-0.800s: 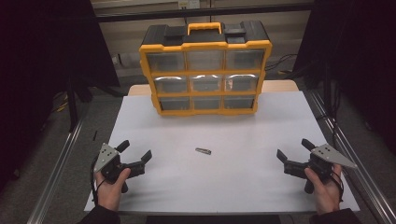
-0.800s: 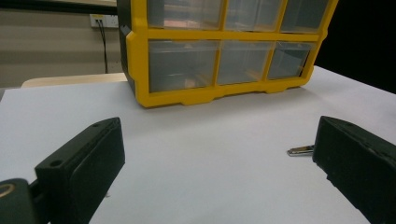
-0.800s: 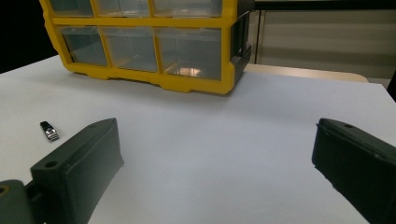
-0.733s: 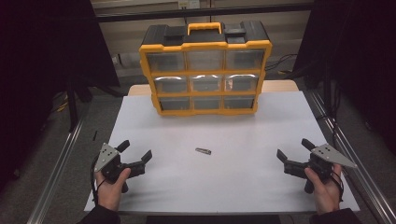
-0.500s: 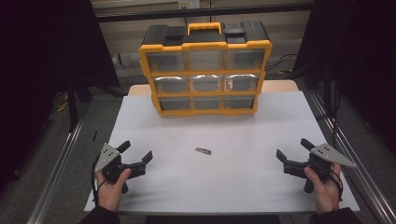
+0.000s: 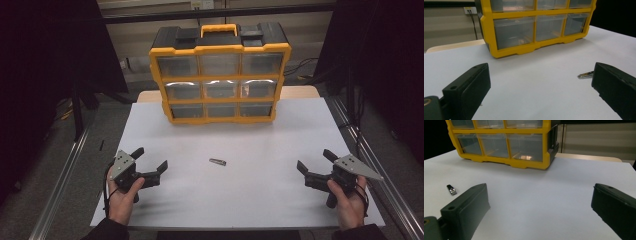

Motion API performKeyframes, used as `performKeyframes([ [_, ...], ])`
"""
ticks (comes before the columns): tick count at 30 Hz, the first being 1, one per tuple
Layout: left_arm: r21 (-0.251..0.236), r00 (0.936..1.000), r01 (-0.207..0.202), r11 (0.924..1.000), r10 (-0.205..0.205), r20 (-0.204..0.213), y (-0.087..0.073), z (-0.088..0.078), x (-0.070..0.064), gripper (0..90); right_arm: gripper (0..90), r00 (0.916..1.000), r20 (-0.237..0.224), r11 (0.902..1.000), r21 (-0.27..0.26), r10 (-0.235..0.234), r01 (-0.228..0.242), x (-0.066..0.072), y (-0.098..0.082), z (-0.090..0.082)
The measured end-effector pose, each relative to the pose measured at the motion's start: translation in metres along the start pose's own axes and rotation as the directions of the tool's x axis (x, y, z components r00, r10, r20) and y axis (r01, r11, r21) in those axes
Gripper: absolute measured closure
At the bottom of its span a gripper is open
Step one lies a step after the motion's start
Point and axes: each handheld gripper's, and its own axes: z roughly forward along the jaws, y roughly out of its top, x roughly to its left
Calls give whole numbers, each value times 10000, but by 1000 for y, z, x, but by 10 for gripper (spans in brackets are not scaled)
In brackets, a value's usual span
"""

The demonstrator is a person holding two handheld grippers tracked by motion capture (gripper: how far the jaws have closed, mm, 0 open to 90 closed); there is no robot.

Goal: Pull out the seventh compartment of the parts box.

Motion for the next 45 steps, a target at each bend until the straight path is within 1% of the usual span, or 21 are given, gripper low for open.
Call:
performKeyframes([
  [2,13,10000,-32,10000,31,62,1,3,-1,21,10,10000,9,10000,-11,24,-24,0,0,0],
  [7,-53,9992,-335,9994,334,-207,3,11,3,21,9,10000,-49,10000,-10,-10,10,0,0,0],
  [11,-114,9993,-308,9995,306,-225,3,17,5,20,9,9999,-16,9999,-19,107,-107,1,0,-1],
  [13,-61,9982,-525,9986,523,-288,3,21,6,20,9,10000,-7,10000,-25,64,-64,0,0,-2],
  [15,-129,9974,-708,9974,706,-164,4,25,6,19,9,10000,0,10000,-26,47,-47,0,-1,-3],
  [19,-332,9975,-708,9969,706,-78,5,31,8,19,8,9999,-23,9999,-51,131,-131,0,-1,-3],
  [23,-364,9947,-1027,9940,1028,-6,9,37,10,26,8,9999,-65,9999,-22,152,-152,1,0,-3],
  [24,-418,9944,-1041,9937,1031,-245,10,39,10,40,7,9999,-72,9999,-50,117,-117,1,0,-3],
  [28,-535,9920,-1197,9914,1173,-472,12,43,14,31,7,9998,-82,9998,-85,157,-158,2,0,-4],
  [30,-625,9912,-1282,9898,1257,-423,12,47,16,29,7,9997,-94,9997,-70,217,-218,2,0,-3],
  [31,-470,9872,-1521,9872,1494,-565,12,48,18,28,7,9997,-88,9997,-68,225,-225,2,0,-3],
  [32,-478,9864,-1517,9873,1481,-709,12,50,18,30,7,9997,-117,9997,-73,221,-222,2,0,-3],
  [33,-444,9893,-1398,9892,1375,-494,13,53,19,40,6,9997,-124,9998,-81,206,-207,2,0,-3],
  [34,-418,9886,-1427,9889,1403,-547,13,55,19,45,6,9997,-130,9997,-66,220,-221,1,0,-3],
  [35,-423,9849,-1622,9859,1591,-681,13,57,20,45,7,9996,-122,9997,-81,237,-238,2,0,-2],
  [36,-584,9860,-1621,9850,1593,-499,14,59,21,45,6,9996,-127,9997,-78,245,-246,2,0,-2],
  [38,-239,9763,-2111,9772,2096,-545,16,62,22,38,6,9996,-158,9997,-69,252,-253,1,-1,-2],
  [39,-307,9694,-2393,9705,2370,-639,19,67,22,38,6,9997,-121,9997,-86,231,-232,0,-1,-2],
  [41,-369,9699,-2367,9709,2338,-684,20,70,21,38,6,9996,-137,9996,-96,246,-247,0,-1,-2],
  [43,-341,9648,-2598,9651,2578,-528,24,74,20,39,6,9995,-137,9996,-72,285,-286,0,-1,-2],
  [45,-392,9473,-3165,9478,3136,-663,25,81,19,34,6,9995,-165,9996,-63,287,-288,0,-1,-2],
])
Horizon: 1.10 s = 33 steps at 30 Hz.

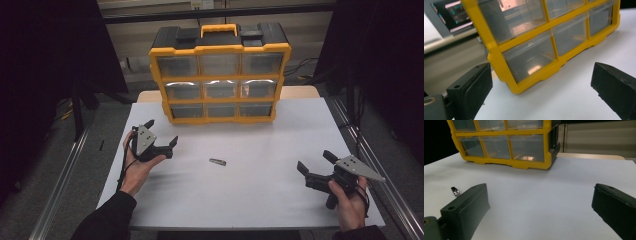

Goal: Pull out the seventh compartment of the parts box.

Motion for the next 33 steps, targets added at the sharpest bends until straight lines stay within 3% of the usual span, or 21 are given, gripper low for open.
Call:
performKeyframes([
  [2,32,9974,-702,9975,703,-159,-1,5,1,36,6,10000,-39,10000,-18,-4,4,0,0,0],
  [5,147,9923,-1237,9922,1238,-32,-5,11,2,38,6,10000,-12,10000,-14,10,-10,1,0,1],
  [9,221,9871,-1595,9869,1598,-115,-7,12,3,31,6,10000,-42,10000,29,-36,36,2,0,1],
  [11,226,9792,-2009,9794,2014,-235,-7,12,5,32,7,10000,-39,10000,55,-57,57,2,0,1],
  [13,408,9669,-2509,9672,2524,-375,-7,14,6,31,7,10000,-47,10000,11,-67,67,3,1,1],
  [14,519,9540,-2954,9540,2974,-370,-5,16,7,28,7,10000,-48,10000,6,-85,85,3,1,2],
  [15,508,9492,-3099,9494,3120,-413,-4,17,7,31,7,9999,-65,9999,44,-126,126,3,1,2],
  [16,551,9391,-3387,9393,3411,-412,-2,18,8,31,7,9999,-65,9999,44,-126,126,3,1,2],
  [18,304,9326,-3555,9342,3567,-549,0,19,7,46,7,9999,-69,9999,40,-147,147,3,1,3],
  [19,349,9243,-3773,9254,3787,-473,1,21,8,46,7,9999,-69,9999,40,-147,147,3,1,3],
  [20,555,9083,-4113,9098,4142,-593,1,23,6,41,7,9999,-88,9999,37,-128,128,3,1,3],
  [21,593,8967,-4352,8984,4384,-609,2,24,6,48,7,9999,-66,9999,25,-112,112,3,1,3],
  [25,489,8687,-4878,8716,4902,-713,8,30,6,65,7,9999,-106,10000,47,-85,85,3,1,2],
  [28,551,8261,-5530,8313,5557,-935,14,33,7,83,7,9999,-93,10000,42,-85,85,3,0,2],
  [29,576,8072,-5796,8128,5824,-964,17,36,7,76,7,9999,-94,9999,38,-94,95,3,0,3],
  [31,702,8070,-5790,8123,5832,-928,18,37,6,84,7,9999,-108,9999,54,-94,94,3,0,3],
  [32,545,7886,-6033,7957,6053,-1085,20,40,7,84,7,9999,-108,9999,54,-94,94,3,0,3],
  [33,698,7866,-6048,7933,6087,-1037,21,40,6,86,7,9999,-104,9999,72,-94,95,3,1,2],
])
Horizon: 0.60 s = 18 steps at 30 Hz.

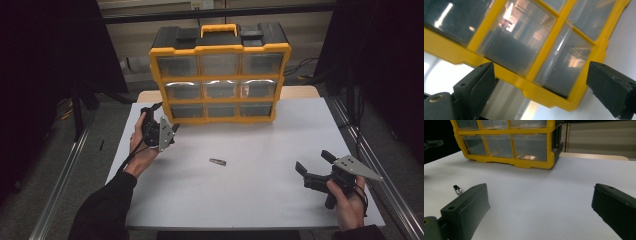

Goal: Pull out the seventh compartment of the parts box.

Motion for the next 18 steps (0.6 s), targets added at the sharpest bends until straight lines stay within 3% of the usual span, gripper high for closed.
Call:
performKeyframes([
  [1,-16,9984,-544,9985,544,-181,2,2,3,90,7,10000,10,10000,-6,-8,8,0,0,0],
  [2,14,9972,-731,9973,731,-168,3,4,3,93,7,10000,8,10000,9,-9,8,0,0,0],
  [6,179,9916,-1232,9922,1238,-374,3,9,2,112,8,10000,7,10000,-33,8,-8,-1,0,0],
  [8,246,9864,-1550,9876,1561,-509,2,12,0,121,8,10000,5,10000,-23,10,-10,-1,-1,-1],
  [9,123,9805,-1864,9824,1868,-614,1,15,1,123,8,10000,-12,10000,-8,-4,4,-1,-1,-1],
  [12,349,9761,-1998,9792,2020,-805,-3,19,-4,128,8,10000,28,10000,7,17,-17,-1,-1,-1],
  [13,487,9667,-2339,9710,2376,-947,-4,20,-6,133,8,10000,22,10000,7,21,-21,-1,-1,-1],
  [16,550,9569,-2619,9635,2667,-1153,-5,24,-12,141,8,10000,20,10000,4,22,-23,-1,-1,-1],
  [17,591,9474,-2928,9543,2979,-1172,-5,25,-14,141,8,10000,12,10000,15,24,-24,0,-1,-1],
  [18,532,9467,-2887,9559,2933,-1333,-5,27,-17,145,9,10000,22,10000,15,4,-4,0,-1,-1],
])
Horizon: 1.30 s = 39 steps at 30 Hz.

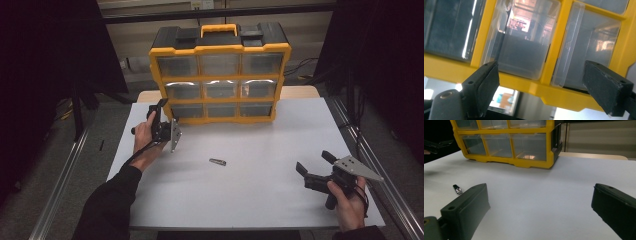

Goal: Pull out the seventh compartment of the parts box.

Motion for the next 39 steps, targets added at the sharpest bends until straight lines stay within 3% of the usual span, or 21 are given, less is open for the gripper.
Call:
performKeyframes([
  [2,-195,9998,-138,9997,134,-172,2,3,-5,151,9,10000,-2,10000,-5,14,-14,0,0,0],
  [3,69,9983,-567,9984,568,-149,2,3,-5,156,9,10000,1,10000,-33,-19,19,0,0,0],
  [4,-238,9993,-275,9993,269,-266,2,6,-9,175,9,10000,18,10000,-38,-29,29,-1,0,-1],
  [5,122,9952,-948,9954,950,-213,3,5,-7,175,9,10000,18,10000,-38,-29,29,-1,0,-1],
  [8,291,9933,-1073,9938,1084,-400,-1,8,-13,216,9,10000,11,10000,-26,-33,33,-1,0,-1],
  [9,-106,9951,-895,9959,890,-421,-3,13,-16,217,9,10000,-10,10000,-28,-36,36,-1,0,-1],
  [10,376,9906,-1270,9912,1287,-469,-3,11,-14,231,9,10000,8,10000,-28,-29,29,-1,0,-1],
  [13,522,9816,-1858,9812,1877,-342,-5,14,-17,253,9,10000,-3,10000,-46,-39,39,-1,0,0],
  [17,153,9855,-1642,9863,1647,-418,-8,19,-26,332,9,10000,-3,10000,-16,-32,32,-1,0,-1],
  [18,481,9811,-1917,9803,1927,-173,-7,18,-26,340,10,10000,0,10000,-21,-43,43,-1,0,-1],
  [22,278,9762,-2166,9759,2169,-90,-4,21,-31,419,10,10000,-1,10000,-14,-74,74,-1,0,-1],
  [25,261,9776,-2101,9773,2098,152,-5,25,-35,462,10,10000,-9,10000,-12,-66,66,-1,-1,-1],
  [26,993,9554,-2954,9502,2936,327,-2,22,-29,467,10,10000,-3,10000,-8,-64,64,-1,-1,-1],
  [29,1238,9581,-2847,9506,2781,683,-5,26,-28,472,10,10000,-12,10000,-5,-51,51,-1,-1,-2],
  [30,1238,9546,-2978,9466,2935,519,-5,27,-28,483,10,10000,-2,10000,10,-54,54,-1,-1,-2],
  [31,1220,9615,-2745,9538,2706,483,-7,29,-30,496,10,10000,2,10000,13,-53,53,-1,-1,-2],
  [32,1375,9510,-3040,9427,2917,1029,-6,30,-28,522,10,10000,6,10000,11,-40,40,-1,-1,-2],
  [33,1192,9604,-2736,9544,2643,880,-8,32,-31,526,10,10000,20,10000,15,-28,28,-1,-1,-2],
  [34,1630,9545,-2978,9406,2904,680,-7,29,-29,537,10,10000,19,10000,3,-37,37,-1,-1,-2],
  [35,1430,9675,-2517,9572,2450,632,-9,31,-31,538,10,10000,44,10000,13,-56,56,-1,-1,-2],
  [39,1544,9544,-2951,9429,2834,934,-7,32,-27,581,10,10000,56,10000,16,-31,31,-1,-1,-2],
])
